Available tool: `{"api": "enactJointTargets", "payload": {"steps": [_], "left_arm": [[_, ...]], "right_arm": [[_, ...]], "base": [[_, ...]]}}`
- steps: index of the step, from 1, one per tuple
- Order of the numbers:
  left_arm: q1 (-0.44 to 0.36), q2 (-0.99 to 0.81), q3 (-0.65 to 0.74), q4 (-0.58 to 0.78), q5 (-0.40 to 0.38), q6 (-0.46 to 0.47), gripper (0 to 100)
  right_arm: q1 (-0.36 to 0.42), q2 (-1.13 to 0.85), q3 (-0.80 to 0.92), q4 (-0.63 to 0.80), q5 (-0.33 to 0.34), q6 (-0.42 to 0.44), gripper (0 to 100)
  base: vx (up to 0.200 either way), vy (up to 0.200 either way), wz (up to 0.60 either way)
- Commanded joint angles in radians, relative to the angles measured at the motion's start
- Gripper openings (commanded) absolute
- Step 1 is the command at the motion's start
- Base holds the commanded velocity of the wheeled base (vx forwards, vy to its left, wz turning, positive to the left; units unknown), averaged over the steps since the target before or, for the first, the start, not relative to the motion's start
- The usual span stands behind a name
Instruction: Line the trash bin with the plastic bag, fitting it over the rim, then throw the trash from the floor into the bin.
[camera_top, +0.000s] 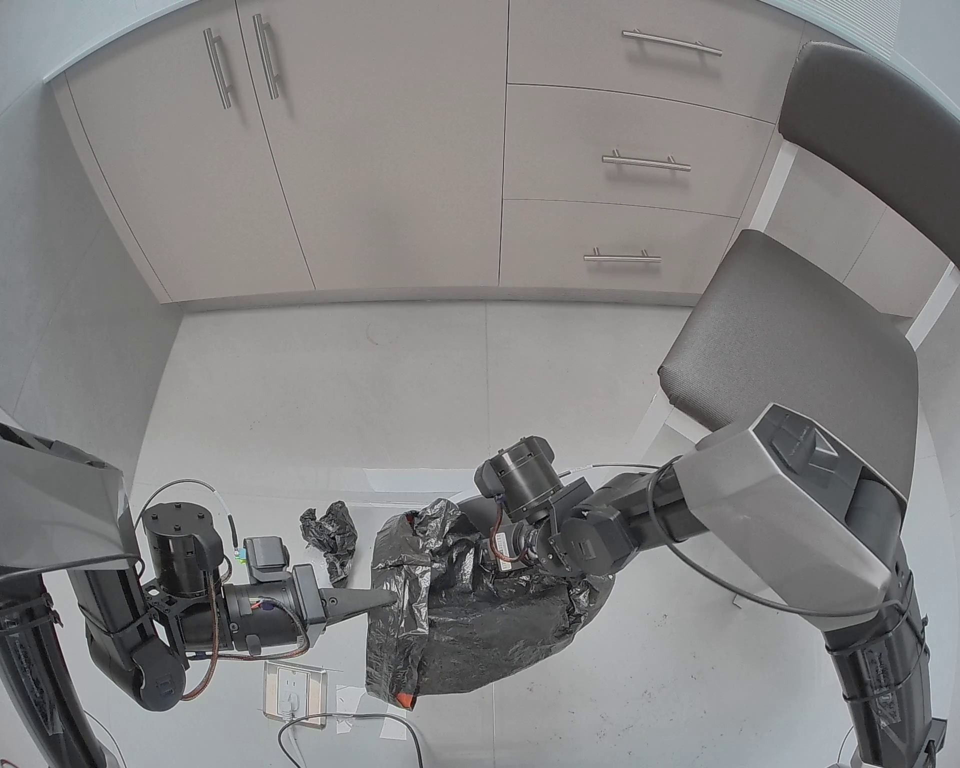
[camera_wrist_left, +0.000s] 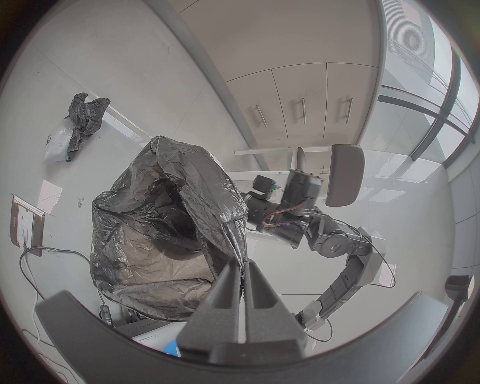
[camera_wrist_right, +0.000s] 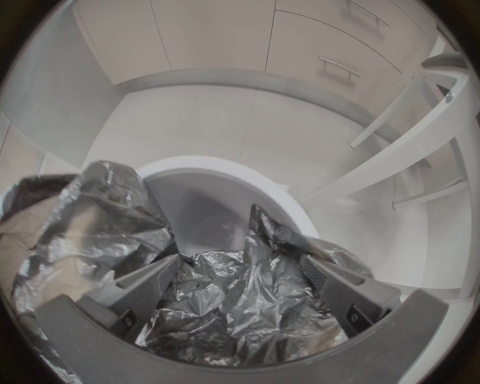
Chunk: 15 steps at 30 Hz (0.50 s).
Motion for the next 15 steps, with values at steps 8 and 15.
{"api": "enactJointTargets", "payload": {"steps": [8,15], "left_arm": [[0.0,0.002,-0.001,0.0,0.0,0.0,0],[-0.001,0.002,-0.01,0.0,0.025,0.0,0]], "right_arm": [[0.011,-0.091,0.017,0.006,-0.013,0.007,100],[0.021,-0.317,0.168,0.0,-0.026,0.023,100]], "base": [[0.0,0.0,0.0],[0.0,0.0,0.0]]}}
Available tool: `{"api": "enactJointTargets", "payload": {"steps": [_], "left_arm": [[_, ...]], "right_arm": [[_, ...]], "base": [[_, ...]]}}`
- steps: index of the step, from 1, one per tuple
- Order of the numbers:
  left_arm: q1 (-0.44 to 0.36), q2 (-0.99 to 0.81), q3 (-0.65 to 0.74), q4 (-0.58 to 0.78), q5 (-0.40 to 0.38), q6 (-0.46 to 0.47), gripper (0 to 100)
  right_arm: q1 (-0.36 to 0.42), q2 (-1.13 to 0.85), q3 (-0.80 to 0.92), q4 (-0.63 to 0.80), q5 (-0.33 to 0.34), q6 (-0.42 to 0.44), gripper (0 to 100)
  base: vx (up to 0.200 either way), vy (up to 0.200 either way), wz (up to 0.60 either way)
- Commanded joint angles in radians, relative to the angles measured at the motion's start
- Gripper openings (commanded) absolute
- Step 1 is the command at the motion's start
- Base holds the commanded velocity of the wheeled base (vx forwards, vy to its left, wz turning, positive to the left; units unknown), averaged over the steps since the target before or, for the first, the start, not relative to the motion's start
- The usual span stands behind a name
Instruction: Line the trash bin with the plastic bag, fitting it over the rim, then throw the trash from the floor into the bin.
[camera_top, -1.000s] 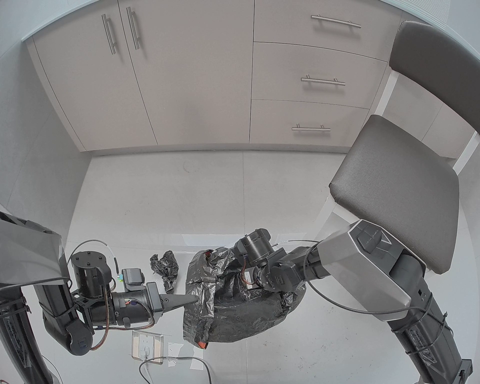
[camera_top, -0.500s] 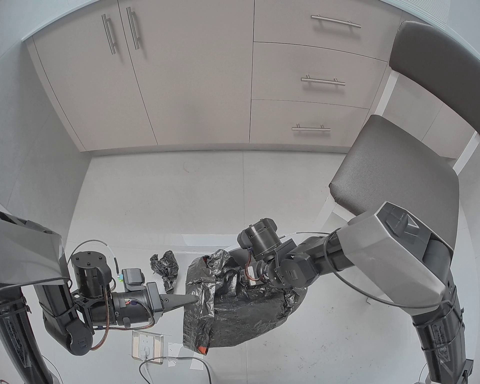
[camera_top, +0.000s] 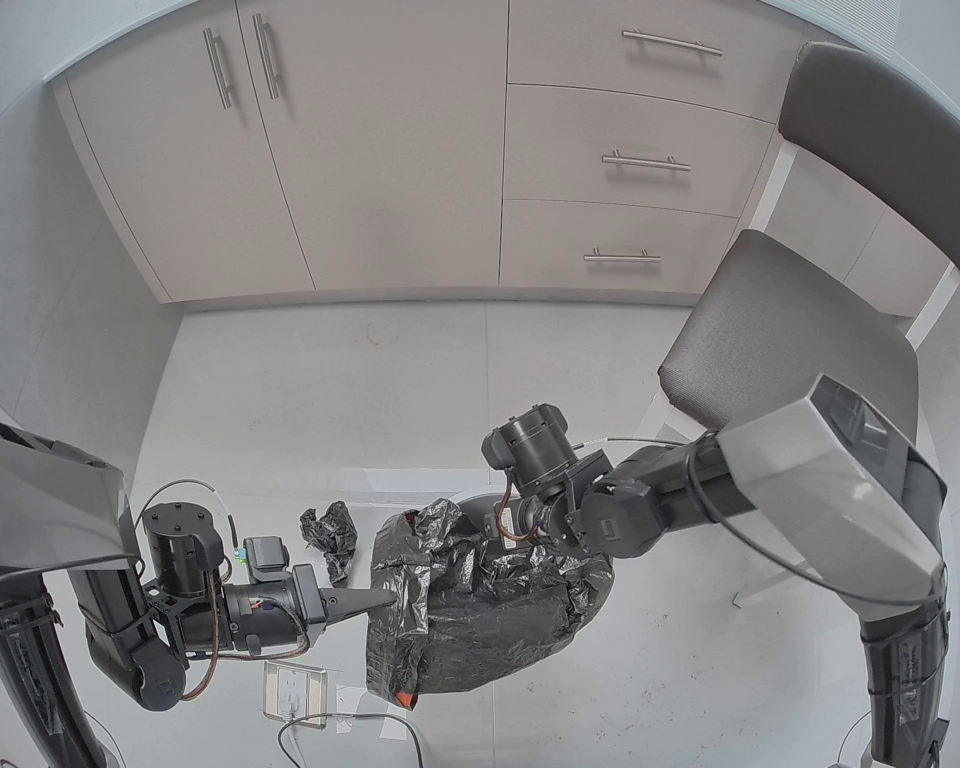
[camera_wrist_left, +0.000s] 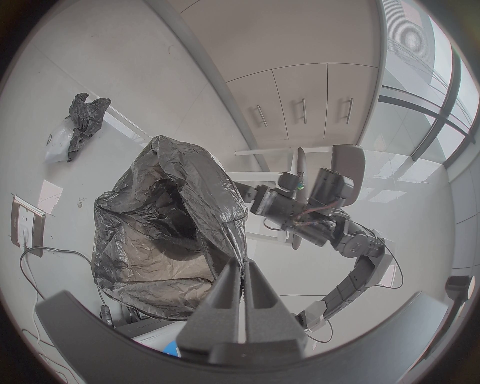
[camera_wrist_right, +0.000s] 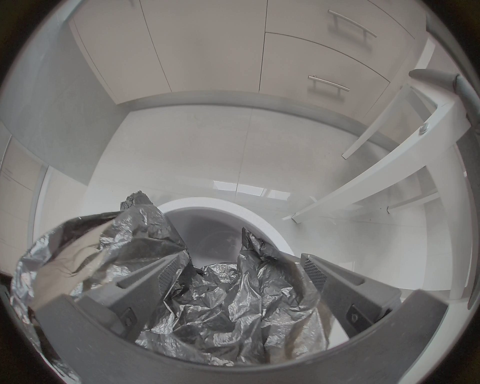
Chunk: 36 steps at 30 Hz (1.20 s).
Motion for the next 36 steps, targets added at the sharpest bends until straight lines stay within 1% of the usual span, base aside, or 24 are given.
{"api": "enactJointTargets", "payload": {"steps": [1,2,3,4,5,6,7,8,10,11,12,15,16,18,20,21,25,30,33,36], "left_arm": [[-0.003,-0.004,-0.029,-0.001,0.061,-0.002,0],[-0.003,-0.004,-0.029,-0.001,0.061,-0.002,0],[-0.016,-0.007,-0.057,-0.001,0.126,-0.003,0],[-0.048,-0.006,-0.086,-0.001,0.224,-0.003,0],[-0.068,-0.002,-0.105,-0.001,0.265,-0.002,0],[-0.071,-0.002,-0.108,-0.001,0.271,0.0,0],[-0.083,-0.002,-0.124,0.001,0.273,0.01,0],[-0.088,-0.002,-0.129,0.001,0.271,0.017,0],[-0.109,0.005,-0.158,0.003,0.278,0.049,0],[-0.109,0.005,-0.158,0.003,0.278,0.049,0],[-0.112,0.028,-0.197,0.001,0.281,0.058,0],[-0.109,0.071,-0.246,0.003,0.291,0.058,0],[-0.111,0.103,-0.272,0.003,0.324,0.058,0],[-0.118,0.139,-0.293,0.003,0.359,0.058,0],[-0.123,0.149,-0.299,0.003,0.36,0.058,0],[-0.131,0.152,-0.301,0.001,0.362,0.058,0],[-0.158,0.146,-0.301,0.001,0.371,0.055,0],[-0.197,0.139,-0.312,0.001,0.371,0.05,0],[-0.207,0.126,-0.313,0.001,0.371,0.049,0],[-0.21,0.11,-0.31,0.001,0.371,0.046,0]], "right_arm": [[0.034,-0.263,0.17,-0.003,-0.009,0.008,100],[0.034,-0.263,0.17,-0.003,-0.009,0.008,100],[0.06,-0.317,0.21,-0.002,-0.022,0.008,100],[0.092,-0.366,0.256,-0.005,-0.057,0.008,100],[0.114,-0.391,0.279,-0.005,-0.095,0.008,100],[0.12,-0.397,0.285,-0.005,-0.109,0.008,100],[0.137,-0.427,0.316,0.0,-0.157,0.005,100],[0.143,-0.441,0.331,0.0,-0.169,0.001,100],[0.167,-0.507,0.409,0.001,-0.173,-0.007,100],[0.167,-0.507,0.409,0.001,-0.173,-0.007,100],[0.187,-0.544,0.469,0.001,-0.173,-0.018,100],[0.223,-0.575,0.529,0.001,-0.173,-0.027,100],[0.252,-0.579,0.558,0.0,-0.173,-0.027,100],[0.287,-0.573,0.583,-0.002,-0.173,-0.027,100],[0.309,-0.562,0.59,-0.003,-0.173,-0.025,100],[0.332,-0.539,0.592,-0.008,-0.173,-0.022,100],[0.378,-0.47,0.563,-0.011,-0.173,-0.018,100],[0.407,-0.4,0.52,-0.012,-0.17,-0.016,100],[0.416,-0.384,0.509,-0.012,-0.15,-0.015,100],[0.436,-0.384,0.509,-0.014,-0.117,-0.012,100]], "base": [[0.0,0.0,0.0],[0.0,0.0,0.0],[0.0,0.0,0.0],[0.0,0.0,0.0],[0.0,0.0,0.0],[0.0,0.0,0.0],[0.0,0.0,0.0],[0.0,0.0,0.0],[0.0,0.0,0.0],[0.0,0.0,0.0],[0.0,0.0,0.0],[0.0,0.0,0.0],[0.0,0.0,0.0],[0.0,0.0,0.0],[0.0,0.0,0.0],[0.0,0.0,0.0],[0.0,0.0,0.0],[0.0,0.0,0.0],[0.0,0.0,0.0],[0.0,0.0,0.0]]}}
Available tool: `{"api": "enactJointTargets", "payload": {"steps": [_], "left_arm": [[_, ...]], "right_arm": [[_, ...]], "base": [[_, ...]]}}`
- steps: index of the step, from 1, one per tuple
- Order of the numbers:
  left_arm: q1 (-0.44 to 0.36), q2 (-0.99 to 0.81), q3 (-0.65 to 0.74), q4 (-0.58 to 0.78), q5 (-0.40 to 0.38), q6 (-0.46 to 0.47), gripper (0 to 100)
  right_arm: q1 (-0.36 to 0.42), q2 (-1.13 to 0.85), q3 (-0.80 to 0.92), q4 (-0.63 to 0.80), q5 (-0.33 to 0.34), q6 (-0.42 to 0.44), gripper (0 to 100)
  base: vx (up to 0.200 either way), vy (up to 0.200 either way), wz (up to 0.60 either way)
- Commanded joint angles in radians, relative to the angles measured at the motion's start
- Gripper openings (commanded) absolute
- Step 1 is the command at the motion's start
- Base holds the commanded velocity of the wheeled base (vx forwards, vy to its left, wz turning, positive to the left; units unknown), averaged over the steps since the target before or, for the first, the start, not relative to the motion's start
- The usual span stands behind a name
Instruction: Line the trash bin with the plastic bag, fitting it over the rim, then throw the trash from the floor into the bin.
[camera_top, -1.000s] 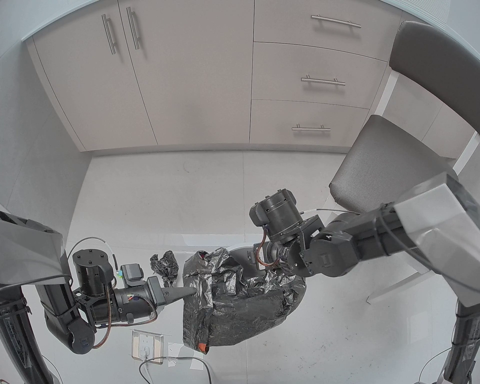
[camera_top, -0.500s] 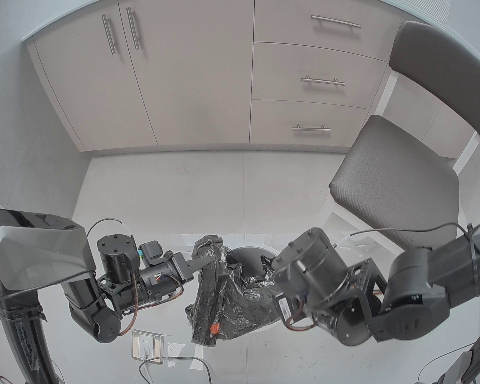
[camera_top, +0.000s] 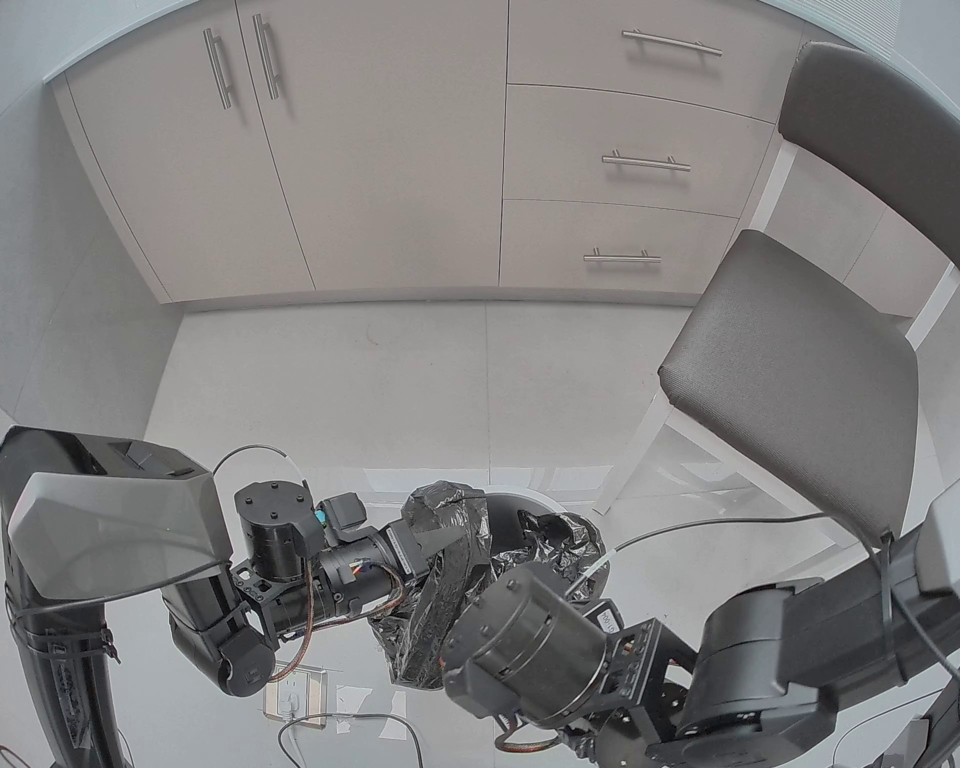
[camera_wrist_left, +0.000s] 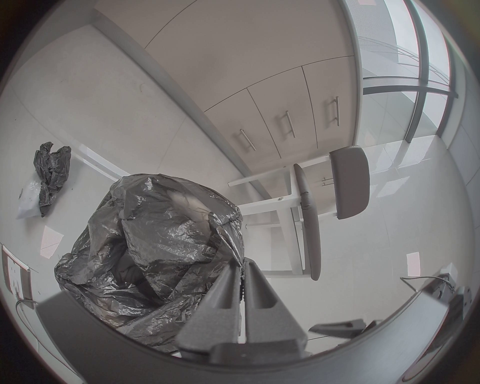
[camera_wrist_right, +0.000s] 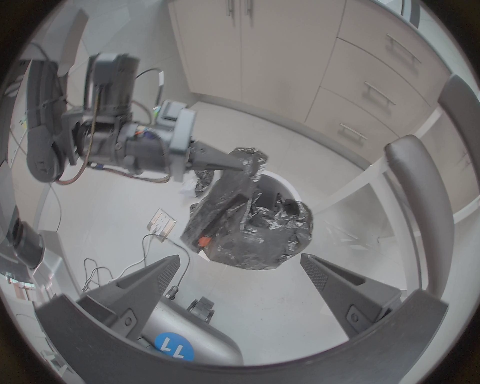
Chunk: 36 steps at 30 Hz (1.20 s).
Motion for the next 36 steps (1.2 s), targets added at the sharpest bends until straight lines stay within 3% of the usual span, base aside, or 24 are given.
{"api": "enactJointTargets", "payload": {"steps": [1,6,15,24,36], "left_arm": [[-0.012,-0.024,0.001,-0.001,0.0,-0.003,0],[-0.012,-0.039,0.007,-0.001,0.0,-0.004,0],[-0.018,-0.079,0.039,-0.001,-0.001,-0.004,0],[-0.018,-0.083,0.065,-0.001,-0.001,-0.004,0],[-0.012,-0.086,0.073,-0.001,-0.001,-0.004,0]], "right_arm": [[0.031,0.038,-0.007,-0.002,0.028,0.002,100],[0.055,0.071,0.0,-0.067,0.039,0.004,100],[0.032,0.189,-0.112,-0.102,0.029,-0.038,100],[-0.067,0.283,-0.273,-0.102,-0.01,-0.039,100],[-0.117,0.36,-0.378,-0.102,-0.047,-0.032,100]], "base": [[0.0,0.0,0.0],[0.0,0.0,0.0],[0.0,0.0,0.0],[0.0,0.0,0.0],[0.0,0.0,0.0]]}}
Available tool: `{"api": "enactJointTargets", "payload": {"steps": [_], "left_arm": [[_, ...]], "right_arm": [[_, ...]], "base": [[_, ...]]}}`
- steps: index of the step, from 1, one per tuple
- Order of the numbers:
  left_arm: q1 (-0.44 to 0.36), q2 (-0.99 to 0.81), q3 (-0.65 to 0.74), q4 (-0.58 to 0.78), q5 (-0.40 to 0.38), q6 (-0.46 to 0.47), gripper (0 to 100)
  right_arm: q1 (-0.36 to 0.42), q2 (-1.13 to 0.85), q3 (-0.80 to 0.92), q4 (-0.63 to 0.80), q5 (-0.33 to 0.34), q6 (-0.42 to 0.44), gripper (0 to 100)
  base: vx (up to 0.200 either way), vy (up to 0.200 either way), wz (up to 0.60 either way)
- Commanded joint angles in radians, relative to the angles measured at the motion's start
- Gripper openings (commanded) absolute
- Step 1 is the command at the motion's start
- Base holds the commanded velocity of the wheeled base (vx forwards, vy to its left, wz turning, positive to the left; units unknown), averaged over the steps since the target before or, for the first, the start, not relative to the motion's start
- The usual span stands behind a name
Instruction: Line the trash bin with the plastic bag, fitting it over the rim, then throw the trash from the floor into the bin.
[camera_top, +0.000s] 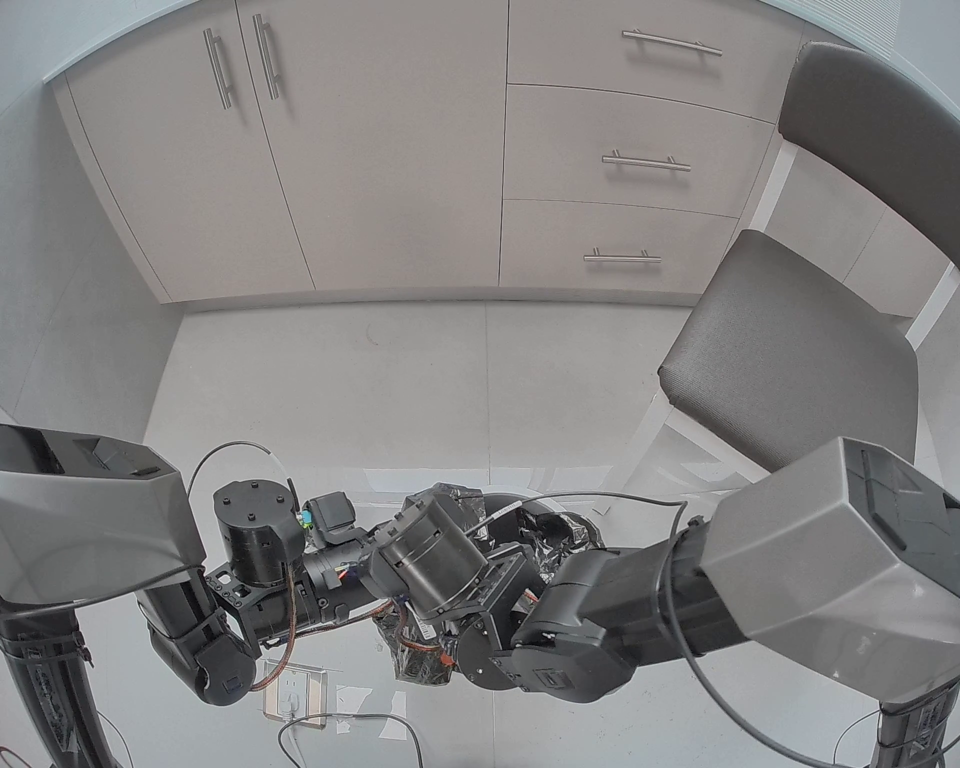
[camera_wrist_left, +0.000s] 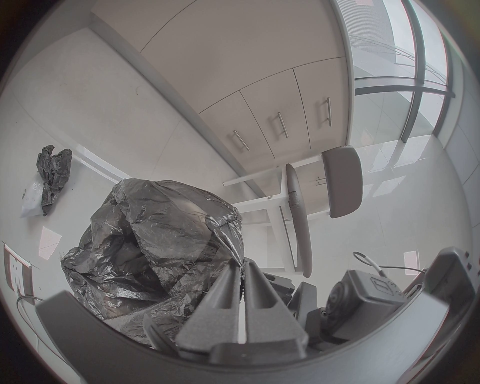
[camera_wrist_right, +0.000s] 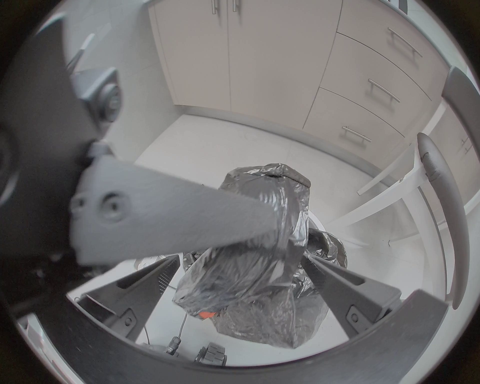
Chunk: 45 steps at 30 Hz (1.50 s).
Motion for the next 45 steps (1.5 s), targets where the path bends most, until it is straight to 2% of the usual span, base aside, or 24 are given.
{"api": "enactJointTargets", "payload": {"steps": [1,22,23,28,36,45], "left_arm": [[0.003,0.0,0.001,0.001,0.0,0.0,0],[0.01,0.004,0.0,0.001,0.001,0.0,0],[0.01,0.004,0.0,0.001,0.001,0.0,0],[0.011,0.007,0.0,0.001,0.001,0.0,0],[0.011,0.011,0.0,0.001,0.001,0.0,0],[0.011,0.015,0.003,0.001,0.001,0.001,0]], "right_arm": [[-0.012,0.029,-0.017,-0.001,-0.003,0.002,100],[-0.047,0.026,-0.015,-0.003,-0.02,0.009,100],[-0.047,0.026,-0.015,-0.004,-0.022,0.009,0],[-0.047,0.026,-0.009,-0.004,-0.023,0.012,0],[-0.047,0.015,0.001,-0.004,-0.062,0.012,0],[-0.072,-0.069,0.104,-0.006,-0.082,0.019,0]], "base": [[0.0,0.0,0.0],[0.0,0.0,0.0],[0.0,0.0,0.0],[0.0,0.0,0.0],[0.0,0.0,0.0],[0.0,0.0,0.0]]}}
